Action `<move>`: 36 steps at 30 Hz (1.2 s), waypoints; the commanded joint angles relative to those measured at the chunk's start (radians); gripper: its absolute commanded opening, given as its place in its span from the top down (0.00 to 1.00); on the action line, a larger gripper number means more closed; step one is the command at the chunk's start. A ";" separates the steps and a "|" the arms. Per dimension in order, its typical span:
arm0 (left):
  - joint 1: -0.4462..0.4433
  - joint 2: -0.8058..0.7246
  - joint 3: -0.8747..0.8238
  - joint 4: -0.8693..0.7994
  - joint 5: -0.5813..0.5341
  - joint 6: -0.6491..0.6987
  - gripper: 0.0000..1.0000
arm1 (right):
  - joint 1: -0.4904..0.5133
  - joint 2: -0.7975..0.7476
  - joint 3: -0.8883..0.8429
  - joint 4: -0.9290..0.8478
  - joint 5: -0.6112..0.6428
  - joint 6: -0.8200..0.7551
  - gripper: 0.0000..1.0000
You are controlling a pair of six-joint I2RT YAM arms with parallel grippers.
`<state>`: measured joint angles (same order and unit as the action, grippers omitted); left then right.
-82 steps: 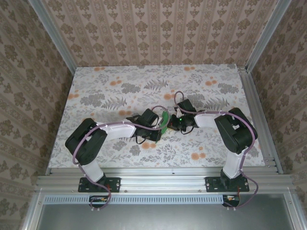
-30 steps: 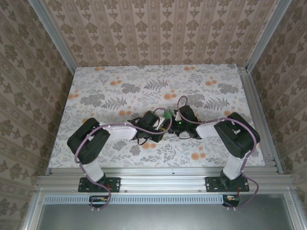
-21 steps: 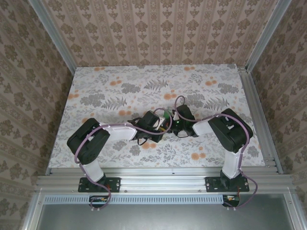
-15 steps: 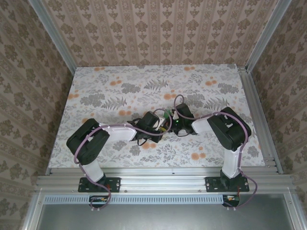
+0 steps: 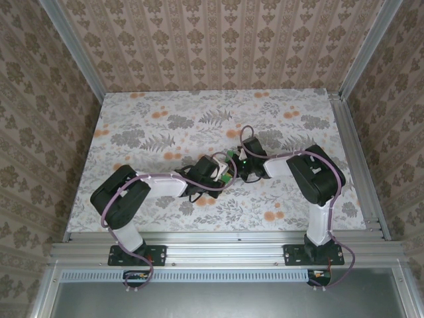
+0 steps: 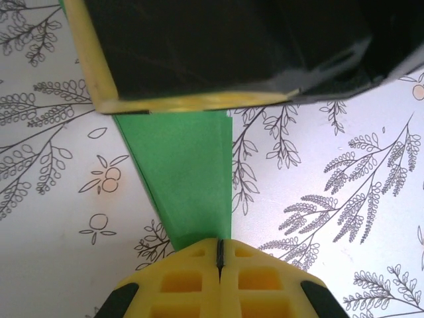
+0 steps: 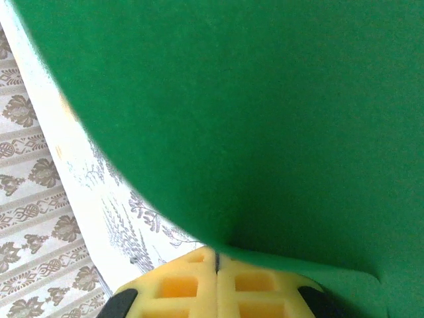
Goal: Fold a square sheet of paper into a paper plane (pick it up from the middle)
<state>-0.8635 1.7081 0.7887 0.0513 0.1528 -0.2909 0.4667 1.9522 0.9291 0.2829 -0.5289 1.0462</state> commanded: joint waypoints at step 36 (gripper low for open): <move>0.004 -0.021 -0.114 -0.301 0.010 0.045 0.97 | -0.185 0.216 0.379 -0.265 0.090 -0.138 0.98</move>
<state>-0.8623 1.6447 0.7429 -0.0090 0.1509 -0.2668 0.2943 2.1342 1.2789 0.0692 -0.4973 0.9363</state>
